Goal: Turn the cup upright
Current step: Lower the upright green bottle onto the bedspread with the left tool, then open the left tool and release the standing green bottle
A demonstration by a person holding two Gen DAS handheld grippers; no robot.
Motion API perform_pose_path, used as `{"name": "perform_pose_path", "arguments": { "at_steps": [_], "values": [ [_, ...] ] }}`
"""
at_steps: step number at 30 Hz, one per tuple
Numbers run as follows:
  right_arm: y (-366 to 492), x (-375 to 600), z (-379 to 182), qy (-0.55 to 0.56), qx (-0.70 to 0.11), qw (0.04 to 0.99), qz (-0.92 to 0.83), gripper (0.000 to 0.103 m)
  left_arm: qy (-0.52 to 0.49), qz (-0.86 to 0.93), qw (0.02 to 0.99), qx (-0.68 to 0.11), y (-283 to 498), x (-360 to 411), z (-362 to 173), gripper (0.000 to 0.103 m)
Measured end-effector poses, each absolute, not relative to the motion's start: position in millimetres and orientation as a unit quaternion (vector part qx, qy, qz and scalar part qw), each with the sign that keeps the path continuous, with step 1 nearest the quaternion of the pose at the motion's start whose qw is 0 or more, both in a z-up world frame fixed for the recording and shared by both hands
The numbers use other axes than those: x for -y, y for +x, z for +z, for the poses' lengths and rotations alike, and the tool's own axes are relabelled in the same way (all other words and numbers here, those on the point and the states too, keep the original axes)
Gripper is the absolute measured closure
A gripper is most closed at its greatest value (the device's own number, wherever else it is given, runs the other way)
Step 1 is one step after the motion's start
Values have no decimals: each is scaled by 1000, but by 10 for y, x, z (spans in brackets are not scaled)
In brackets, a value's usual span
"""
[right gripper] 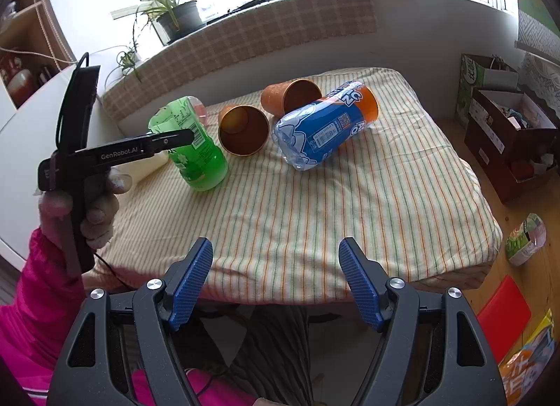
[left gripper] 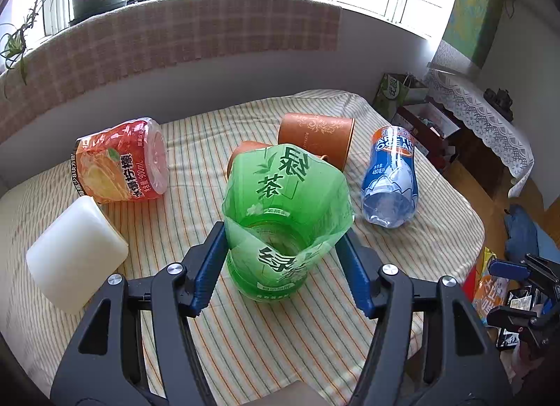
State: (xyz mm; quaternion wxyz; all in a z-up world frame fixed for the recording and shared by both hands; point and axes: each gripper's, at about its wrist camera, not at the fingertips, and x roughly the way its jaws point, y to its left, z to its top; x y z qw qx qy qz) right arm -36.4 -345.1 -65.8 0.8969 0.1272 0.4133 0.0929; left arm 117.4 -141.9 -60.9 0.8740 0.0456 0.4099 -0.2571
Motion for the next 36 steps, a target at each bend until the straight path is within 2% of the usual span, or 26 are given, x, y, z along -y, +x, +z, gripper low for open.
{"name": "perform_pose_path", "arguments": {
  "at_steps": [8, 13, 19, 29, 32, 36],
  "values": [
    [-362, 3452, -645, 129, -411, 898, 94, 29, 35, -251, 870, -423, 1150, 1355, -723, 37],
    [-332, 3418, -616, 128, -405, 901, 92, 29, 35, -242, 873, -422, 1078, 1247, -747, 26],
    [-258, 3319, -523, 110, -390, 910, 88, 29, 23, -219, 883, -414, 940, 1022, -708, 23],
    [-126, 3068, -328, 82, -351, 930, 78, 29, 2, -155, 924, -350, 512, 657, -364, 19],
    [-81, 3025, -296, 85, -344, 932, 77, 29, -1, -137, 936, -323, 367, 606, -240, 12],
    [-23, 3001, -257, 91, -334, 936, 67, 29, -2, -107, 951, -289, 223, 562, -95, 10]
  ]
}}
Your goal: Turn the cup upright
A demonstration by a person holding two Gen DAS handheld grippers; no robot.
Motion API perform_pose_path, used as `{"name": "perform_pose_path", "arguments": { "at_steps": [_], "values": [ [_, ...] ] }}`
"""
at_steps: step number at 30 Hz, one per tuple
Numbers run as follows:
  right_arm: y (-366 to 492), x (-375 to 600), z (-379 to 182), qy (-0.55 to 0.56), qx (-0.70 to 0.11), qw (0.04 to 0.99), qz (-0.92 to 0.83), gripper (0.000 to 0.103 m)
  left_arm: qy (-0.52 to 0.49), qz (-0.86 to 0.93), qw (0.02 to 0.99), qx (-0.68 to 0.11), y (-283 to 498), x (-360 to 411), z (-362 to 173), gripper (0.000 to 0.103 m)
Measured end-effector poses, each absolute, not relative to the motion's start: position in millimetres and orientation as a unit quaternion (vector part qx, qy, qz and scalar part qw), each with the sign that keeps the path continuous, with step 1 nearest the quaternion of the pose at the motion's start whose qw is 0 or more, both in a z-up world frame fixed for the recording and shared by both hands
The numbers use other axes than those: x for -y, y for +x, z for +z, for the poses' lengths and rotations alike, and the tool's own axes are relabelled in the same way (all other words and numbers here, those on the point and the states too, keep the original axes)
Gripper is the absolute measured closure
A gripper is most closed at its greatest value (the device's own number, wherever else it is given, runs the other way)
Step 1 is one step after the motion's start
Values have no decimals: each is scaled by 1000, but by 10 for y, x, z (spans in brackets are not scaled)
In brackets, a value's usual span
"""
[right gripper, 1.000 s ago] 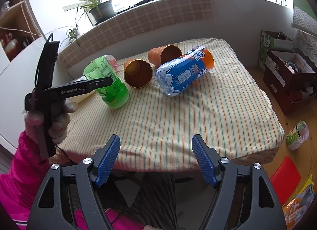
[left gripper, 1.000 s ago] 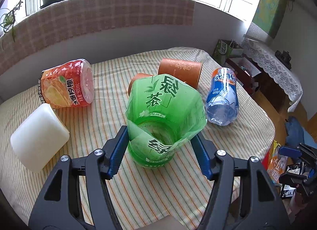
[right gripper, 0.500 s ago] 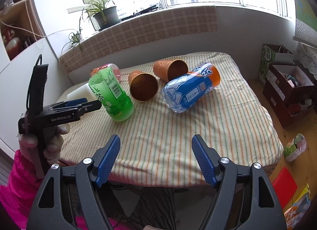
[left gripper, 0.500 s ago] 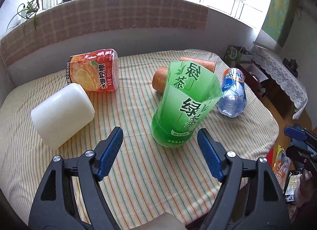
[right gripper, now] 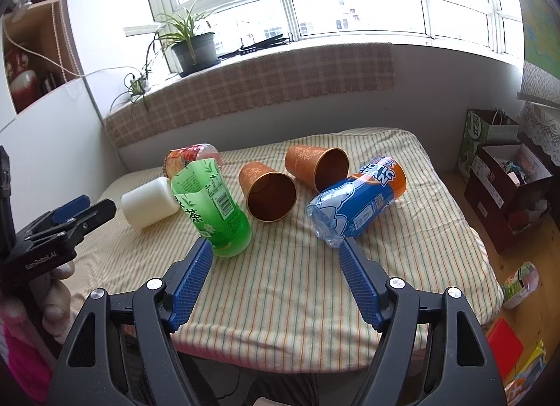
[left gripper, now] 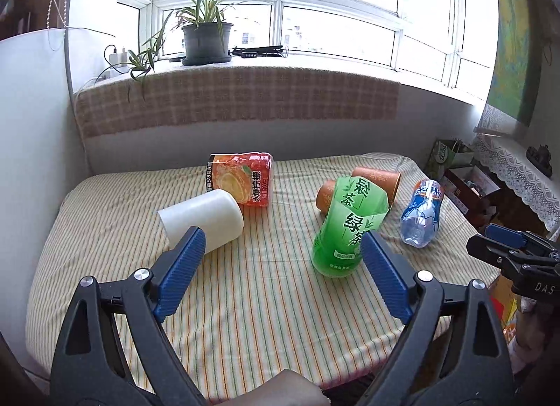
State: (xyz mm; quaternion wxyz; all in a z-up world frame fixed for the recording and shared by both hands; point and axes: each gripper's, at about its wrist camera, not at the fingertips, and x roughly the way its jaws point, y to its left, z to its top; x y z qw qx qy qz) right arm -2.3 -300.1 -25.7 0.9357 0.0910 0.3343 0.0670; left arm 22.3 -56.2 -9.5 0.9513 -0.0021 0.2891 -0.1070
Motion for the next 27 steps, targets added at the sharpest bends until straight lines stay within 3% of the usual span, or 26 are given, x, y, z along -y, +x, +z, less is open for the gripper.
{"name": "perform_pose_path", "arguments": {
  "at_steps": [4, 8, 10, 15, 27],
  "values": [
    [-15, 2946, -193, 85, -319, 942, 53, 29, -23, -90, 956, -277, 155, 485, -19, 2],
    [-41, 2821, -101, 52, -295, 954, 31, 28, -20, -66, 965, -252, 48, 465, 68, 2],
    [-61, 2751, -52, 31, -279, 960, 19, 21, -13, -59, 968, -244, 6, 477, 108, 2],
    [-67, 2661, 10, 10, -251, 968, 0, 18, -8, -44, 971, -234, -56, 470, 160, 0],
    [-1, 2683, -3, 32, -256, 966, -3, 18, -13, -29, 972, -235, -63, 429, 186, 0]
  ]
}}
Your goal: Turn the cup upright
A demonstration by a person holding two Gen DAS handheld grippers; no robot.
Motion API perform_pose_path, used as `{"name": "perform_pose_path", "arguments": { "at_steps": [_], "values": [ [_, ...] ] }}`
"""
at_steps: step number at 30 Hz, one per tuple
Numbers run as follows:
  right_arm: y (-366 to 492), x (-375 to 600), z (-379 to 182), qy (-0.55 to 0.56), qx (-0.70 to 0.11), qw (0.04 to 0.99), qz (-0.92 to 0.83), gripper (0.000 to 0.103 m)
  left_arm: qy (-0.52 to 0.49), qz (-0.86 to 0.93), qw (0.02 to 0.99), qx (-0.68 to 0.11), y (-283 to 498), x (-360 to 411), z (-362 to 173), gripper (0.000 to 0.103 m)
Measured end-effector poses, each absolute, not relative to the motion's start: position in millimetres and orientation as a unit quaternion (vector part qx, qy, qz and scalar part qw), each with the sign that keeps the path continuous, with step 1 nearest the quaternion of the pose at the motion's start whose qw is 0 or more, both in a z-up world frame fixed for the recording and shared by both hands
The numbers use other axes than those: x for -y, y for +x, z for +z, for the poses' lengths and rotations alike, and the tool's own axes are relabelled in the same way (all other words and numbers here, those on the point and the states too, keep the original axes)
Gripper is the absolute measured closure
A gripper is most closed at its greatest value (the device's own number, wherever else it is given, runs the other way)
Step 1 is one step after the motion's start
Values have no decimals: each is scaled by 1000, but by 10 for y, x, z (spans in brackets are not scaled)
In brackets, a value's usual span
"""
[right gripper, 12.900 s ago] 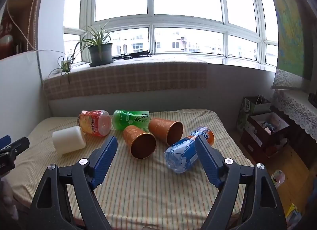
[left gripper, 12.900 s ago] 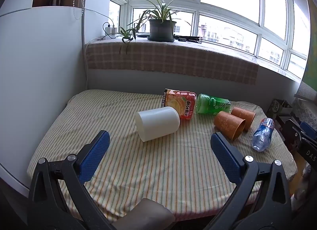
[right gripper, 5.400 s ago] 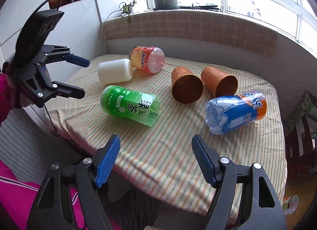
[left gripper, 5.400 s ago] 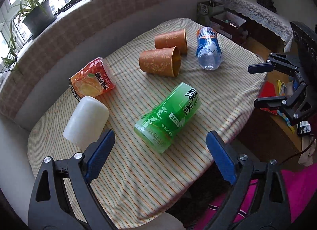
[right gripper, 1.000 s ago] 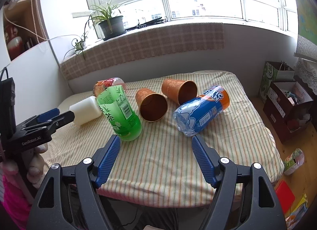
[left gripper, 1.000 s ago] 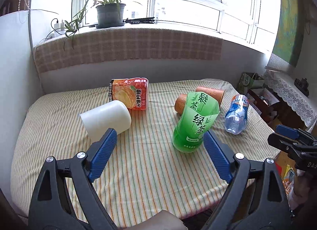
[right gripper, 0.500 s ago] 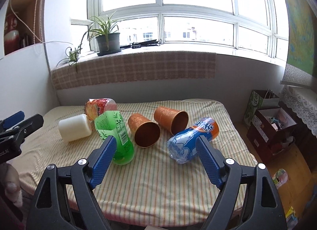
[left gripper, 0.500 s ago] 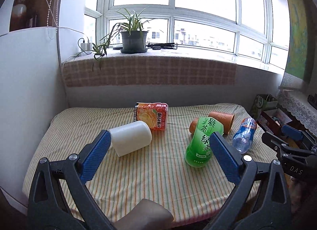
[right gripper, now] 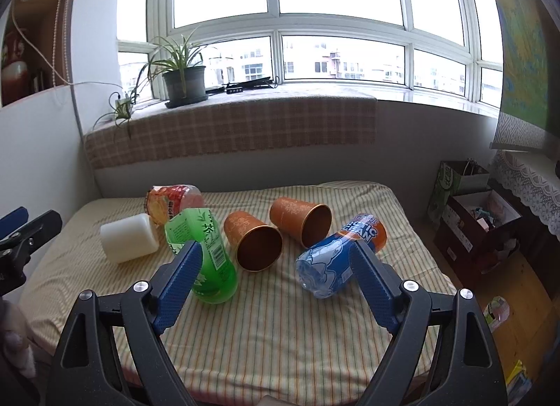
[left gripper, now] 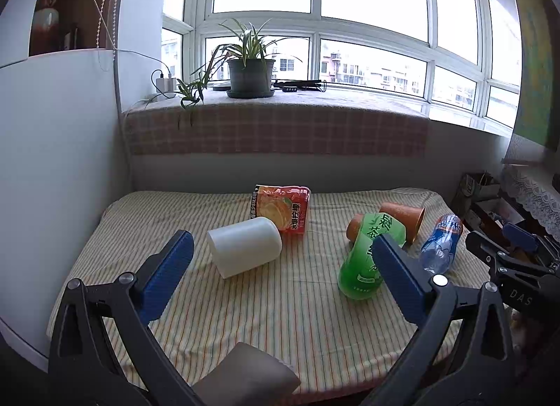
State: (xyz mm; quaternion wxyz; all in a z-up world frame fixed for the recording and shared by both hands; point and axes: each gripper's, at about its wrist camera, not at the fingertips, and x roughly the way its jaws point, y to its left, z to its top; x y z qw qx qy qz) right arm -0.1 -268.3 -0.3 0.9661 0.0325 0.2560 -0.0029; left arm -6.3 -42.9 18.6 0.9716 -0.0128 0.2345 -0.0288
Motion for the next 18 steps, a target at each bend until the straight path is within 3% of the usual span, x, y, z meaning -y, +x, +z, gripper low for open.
{"name": "perform_pose_path", "arguments": {
  "at_steps": [18],
  "values": [
    [85, 2723, -78, 52, -273, 961, -4, 17, -13, -25, 971, -238, -16, 407, 166, 0]
  ]
}}
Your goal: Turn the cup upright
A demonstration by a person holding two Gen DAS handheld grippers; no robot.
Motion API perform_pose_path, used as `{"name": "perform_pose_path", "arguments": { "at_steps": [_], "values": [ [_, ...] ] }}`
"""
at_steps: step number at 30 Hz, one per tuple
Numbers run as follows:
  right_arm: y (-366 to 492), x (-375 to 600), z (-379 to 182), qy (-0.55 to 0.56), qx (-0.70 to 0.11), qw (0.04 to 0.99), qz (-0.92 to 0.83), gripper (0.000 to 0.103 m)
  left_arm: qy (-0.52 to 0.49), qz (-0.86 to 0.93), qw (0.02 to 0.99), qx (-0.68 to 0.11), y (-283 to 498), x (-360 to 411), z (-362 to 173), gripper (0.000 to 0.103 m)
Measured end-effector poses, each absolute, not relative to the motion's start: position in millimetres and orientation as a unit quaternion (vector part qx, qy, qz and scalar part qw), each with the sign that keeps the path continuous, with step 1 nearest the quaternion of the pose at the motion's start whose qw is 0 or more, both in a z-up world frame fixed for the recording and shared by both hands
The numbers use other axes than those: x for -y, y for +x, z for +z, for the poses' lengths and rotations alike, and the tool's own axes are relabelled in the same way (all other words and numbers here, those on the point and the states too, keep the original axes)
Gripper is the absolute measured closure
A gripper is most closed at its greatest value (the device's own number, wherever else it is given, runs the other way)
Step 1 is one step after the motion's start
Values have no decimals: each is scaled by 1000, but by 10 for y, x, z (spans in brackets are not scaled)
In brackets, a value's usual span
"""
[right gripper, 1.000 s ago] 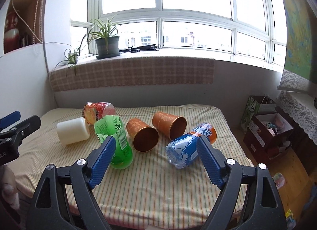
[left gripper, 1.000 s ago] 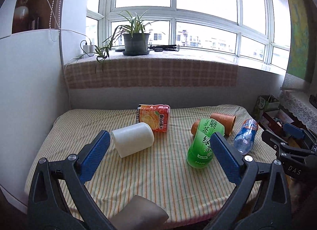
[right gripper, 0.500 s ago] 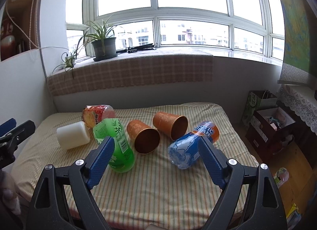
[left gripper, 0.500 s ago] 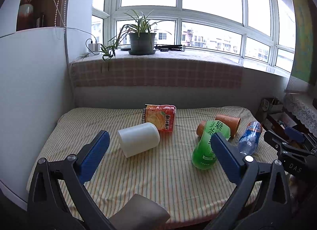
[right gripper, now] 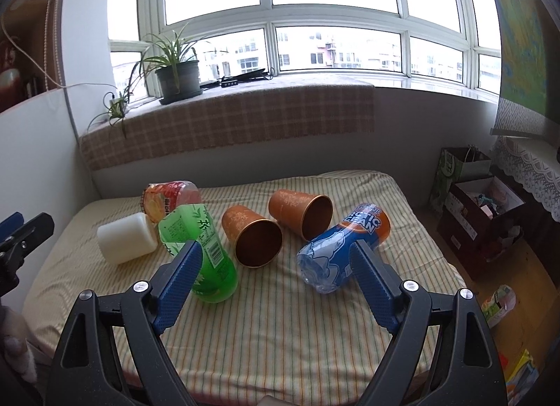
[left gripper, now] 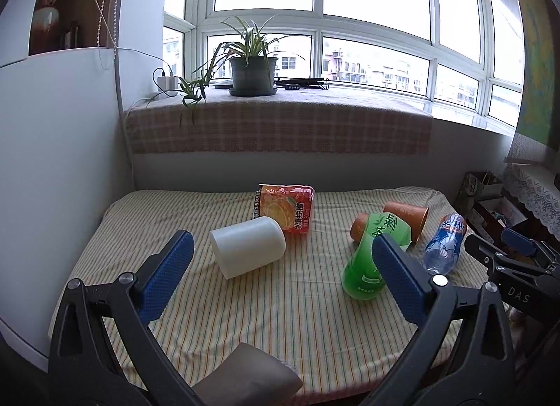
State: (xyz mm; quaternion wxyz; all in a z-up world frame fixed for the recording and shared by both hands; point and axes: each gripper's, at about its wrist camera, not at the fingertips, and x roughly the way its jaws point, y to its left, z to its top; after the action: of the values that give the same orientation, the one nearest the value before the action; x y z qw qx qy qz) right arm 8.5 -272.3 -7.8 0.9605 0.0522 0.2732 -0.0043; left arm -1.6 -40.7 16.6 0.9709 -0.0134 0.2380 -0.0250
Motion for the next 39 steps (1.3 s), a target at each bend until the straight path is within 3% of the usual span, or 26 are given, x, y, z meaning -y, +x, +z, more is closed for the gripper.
{"name": "perform_pose_path", "arguments": {
  "at_steps": [39],
  "values": [
    [180, 2717, -177, 63, -299, 952, -1, 17, -17, -11, 970, -243, 6, 311, 128, 0]
  ]
}}
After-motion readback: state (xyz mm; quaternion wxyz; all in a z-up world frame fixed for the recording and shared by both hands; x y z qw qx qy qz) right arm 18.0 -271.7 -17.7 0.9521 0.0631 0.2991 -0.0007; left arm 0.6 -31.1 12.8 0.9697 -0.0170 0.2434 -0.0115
